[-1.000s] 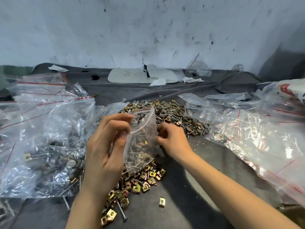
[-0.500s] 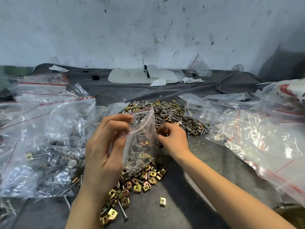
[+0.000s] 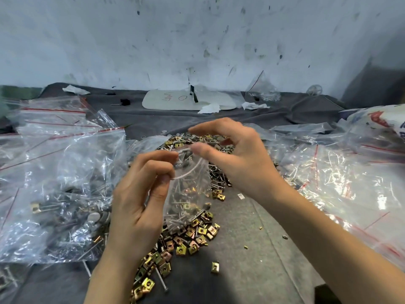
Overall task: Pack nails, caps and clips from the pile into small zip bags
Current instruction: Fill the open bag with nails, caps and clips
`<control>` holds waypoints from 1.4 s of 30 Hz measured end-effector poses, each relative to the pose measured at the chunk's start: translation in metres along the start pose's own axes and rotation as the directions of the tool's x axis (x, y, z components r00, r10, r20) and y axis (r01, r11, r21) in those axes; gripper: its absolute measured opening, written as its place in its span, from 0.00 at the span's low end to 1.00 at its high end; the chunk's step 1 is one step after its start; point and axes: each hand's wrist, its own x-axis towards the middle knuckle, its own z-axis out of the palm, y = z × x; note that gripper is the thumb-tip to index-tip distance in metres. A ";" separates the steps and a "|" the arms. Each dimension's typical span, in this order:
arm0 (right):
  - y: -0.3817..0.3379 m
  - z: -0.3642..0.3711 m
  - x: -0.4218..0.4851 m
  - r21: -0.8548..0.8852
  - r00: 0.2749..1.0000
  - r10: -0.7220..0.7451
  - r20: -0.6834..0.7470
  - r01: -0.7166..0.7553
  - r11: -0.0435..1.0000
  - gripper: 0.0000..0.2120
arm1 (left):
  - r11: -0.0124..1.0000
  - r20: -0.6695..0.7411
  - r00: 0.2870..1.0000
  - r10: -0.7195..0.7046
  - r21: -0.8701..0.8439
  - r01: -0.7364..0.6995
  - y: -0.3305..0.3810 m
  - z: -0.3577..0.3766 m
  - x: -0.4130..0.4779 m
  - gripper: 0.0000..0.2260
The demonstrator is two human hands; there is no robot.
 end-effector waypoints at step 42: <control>0.094 0.013 0.000 -0.421 0.898 0.432 0.085 -0.361 0.832 0.06 | 1.000 -0.020 1.000 -0.012 -0.027 0.012 0.001 0.000 0.001 0.07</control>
